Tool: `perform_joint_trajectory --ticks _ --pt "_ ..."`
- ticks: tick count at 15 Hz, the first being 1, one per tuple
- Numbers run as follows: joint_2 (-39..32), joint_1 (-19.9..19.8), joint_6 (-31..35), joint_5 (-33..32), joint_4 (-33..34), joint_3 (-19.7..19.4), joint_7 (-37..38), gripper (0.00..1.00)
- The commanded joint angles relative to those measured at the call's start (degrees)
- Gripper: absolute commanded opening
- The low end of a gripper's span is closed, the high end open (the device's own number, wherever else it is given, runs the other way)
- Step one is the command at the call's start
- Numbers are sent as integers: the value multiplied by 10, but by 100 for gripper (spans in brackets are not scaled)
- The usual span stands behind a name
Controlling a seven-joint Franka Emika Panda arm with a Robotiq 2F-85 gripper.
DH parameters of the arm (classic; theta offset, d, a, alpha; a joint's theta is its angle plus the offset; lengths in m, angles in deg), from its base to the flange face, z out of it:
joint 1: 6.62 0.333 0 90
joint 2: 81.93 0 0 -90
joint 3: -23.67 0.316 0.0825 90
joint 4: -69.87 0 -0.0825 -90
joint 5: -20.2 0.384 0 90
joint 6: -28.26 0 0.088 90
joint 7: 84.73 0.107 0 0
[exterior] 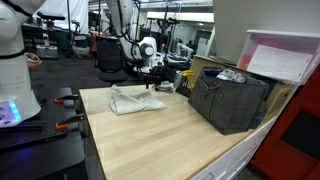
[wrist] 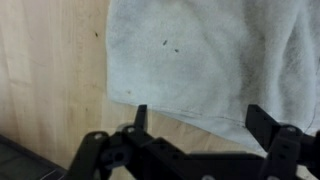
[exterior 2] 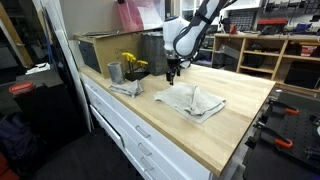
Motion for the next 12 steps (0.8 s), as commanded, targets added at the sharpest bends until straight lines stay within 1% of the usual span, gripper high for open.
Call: perform_joint_trajectory --ticks 1,3,6,12 --pt "-65 -16 -36 40 90 2 -9 100" --pt "-98 -21 -54 56 132 0 -6 100" --pt "-139 -21 -66 59 175 -10 -2 100" --pt "-201 -17 -93 53 229 -34 10 100"
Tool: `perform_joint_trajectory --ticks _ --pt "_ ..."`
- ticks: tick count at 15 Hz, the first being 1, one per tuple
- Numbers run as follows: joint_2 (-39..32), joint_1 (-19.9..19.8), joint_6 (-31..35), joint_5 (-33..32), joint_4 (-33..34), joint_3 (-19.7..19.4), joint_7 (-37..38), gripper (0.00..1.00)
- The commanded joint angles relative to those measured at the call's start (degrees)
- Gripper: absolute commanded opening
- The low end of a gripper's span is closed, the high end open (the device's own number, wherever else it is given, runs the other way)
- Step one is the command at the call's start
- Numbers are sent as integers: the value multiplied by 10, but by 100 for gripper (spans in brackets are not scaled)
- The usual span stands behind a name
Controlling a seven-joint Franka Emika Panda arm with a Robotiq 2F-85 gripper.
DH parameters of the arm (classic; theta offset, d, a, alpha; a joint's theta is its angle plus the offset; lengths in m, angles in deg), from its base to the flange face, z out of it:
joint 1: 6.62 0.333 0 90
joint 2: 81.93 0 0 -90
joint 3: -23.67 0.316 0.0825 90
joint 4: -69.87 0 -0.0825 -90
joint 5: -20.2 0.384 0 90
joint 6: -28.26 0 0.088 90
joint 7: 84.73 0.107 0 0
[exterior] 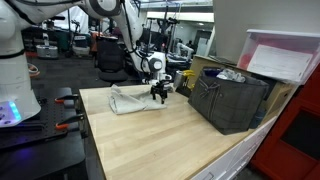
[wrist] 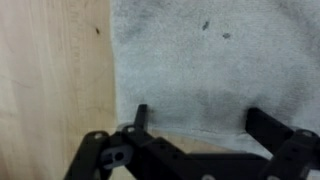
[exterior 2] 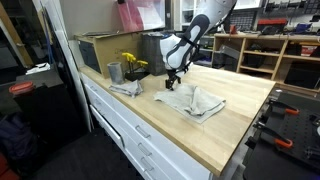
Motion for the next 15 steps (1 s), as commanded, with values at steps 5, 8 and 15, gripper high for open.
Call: perform_joint_trajectory --ticks 5,8,15 --pt "-47 -1 -40 4 63 -21 3 100" --pt "-48 -4 -51 4 70 -24 2 72" --pt "-60 -20 -92 9 109 -23 3 21"
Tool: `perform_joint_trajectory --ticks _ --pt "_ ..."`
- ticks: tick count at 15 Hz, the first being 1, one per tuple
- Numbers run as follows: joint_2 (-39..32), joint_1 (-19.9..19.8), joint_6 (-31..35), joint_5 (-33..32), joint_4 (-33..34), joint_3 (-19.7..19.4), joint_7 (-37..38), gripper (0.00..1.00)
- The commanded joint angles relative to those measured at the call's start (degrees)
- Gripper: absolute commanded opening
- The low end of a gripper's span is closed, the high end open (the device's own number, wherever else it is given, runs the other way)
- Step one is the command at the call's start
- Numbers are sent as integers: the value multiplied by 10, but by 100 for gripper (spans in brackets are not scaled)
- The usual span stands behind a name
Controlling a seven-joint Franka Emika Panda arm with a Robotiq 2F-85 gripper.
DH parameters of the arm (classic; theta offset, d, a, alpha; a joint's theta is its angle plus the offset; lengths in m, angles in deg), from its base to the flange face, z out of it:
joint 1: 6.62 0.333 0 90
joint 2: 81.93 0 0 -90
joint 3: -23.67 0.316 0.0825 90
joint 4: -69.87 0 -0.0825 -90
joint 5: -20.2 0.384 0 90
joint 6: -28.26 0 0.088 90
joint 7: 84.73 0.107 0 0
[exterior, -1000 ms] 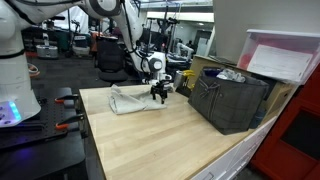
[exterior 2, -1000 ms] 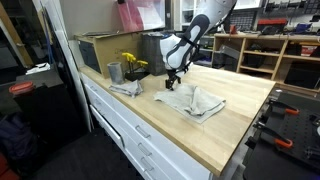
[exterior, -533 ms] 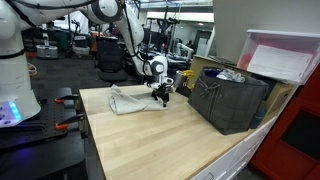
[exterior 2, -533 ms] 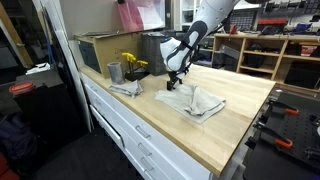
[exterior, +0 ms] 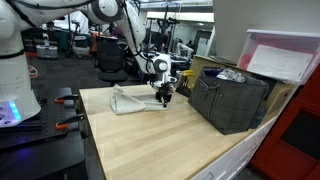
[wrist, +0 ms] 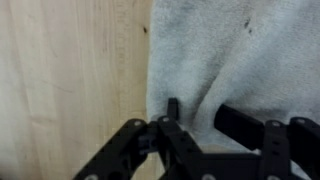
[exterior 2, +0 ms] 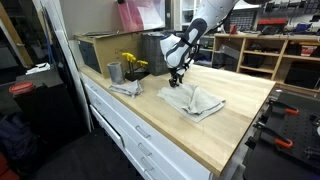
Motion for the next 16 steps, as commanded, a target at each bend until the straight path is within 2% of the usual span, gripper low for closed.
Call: perform_joint_trajectory --ticks 1,3,4,8,11,14,15,16 --pt "-23 -11 -30 9 39 -1 4 13" --pt "-26 -16 -39 9 46 -2 5 1" --pt "-29 -17 -42 7 50 -4 7 0" --pt "-49 -16 -42 0 83 -17 26 3" --pt "-65 1 6 -26 109 -58 76 3" --pt "-75 8 41 -25 134 -79 113 3" --pt "-72 10 41 -22 136 -79 113 6" --pt "-69 13 46 -23 136 -84 119 38"
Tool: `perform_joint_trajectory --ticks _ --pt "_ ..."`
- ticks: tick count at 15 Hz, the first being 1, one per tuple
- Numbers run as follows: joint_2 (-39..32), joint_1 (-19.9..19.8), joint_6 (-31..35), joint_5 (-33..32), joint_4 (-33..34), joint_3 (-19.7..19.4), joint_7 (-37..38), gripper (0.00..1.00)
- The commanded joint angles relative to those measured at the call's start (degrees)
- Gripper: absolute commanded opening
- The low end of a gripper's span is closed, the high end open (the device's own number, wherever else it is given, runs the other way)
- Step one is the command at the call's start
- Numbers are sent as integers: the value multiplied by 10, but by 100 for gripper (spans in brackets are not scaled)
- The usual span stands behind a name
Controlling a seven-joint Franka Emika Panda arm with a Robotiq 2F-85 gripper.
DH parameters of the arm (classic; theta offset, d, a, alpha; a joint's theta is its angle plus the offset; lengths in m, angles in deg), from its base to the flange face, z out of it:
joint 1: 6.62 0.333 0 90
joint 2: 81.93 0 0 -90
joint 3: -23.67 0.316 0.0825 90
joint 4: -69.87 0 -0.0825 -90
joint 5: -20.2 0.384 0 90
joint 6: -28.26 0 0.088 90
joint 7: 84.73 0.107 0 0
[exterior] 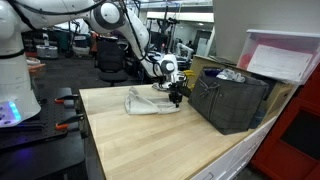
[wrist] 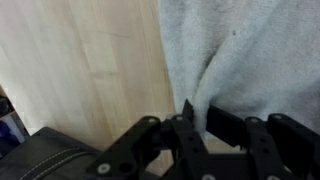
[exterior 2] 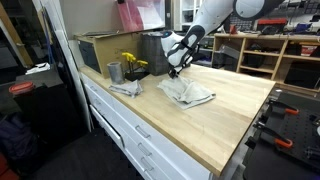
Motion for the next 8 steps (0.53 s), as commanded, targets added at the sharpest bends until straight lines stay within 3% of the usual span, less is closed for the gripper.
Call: perform_joint_trajectory --ticks 1,5,8 --pt "2 13 7 -6 18 -19 31 39" --pt "28 41 -8 -7 -11 -60 103 68" --pt "50 65 -63 -1 -40 -87 183 90"
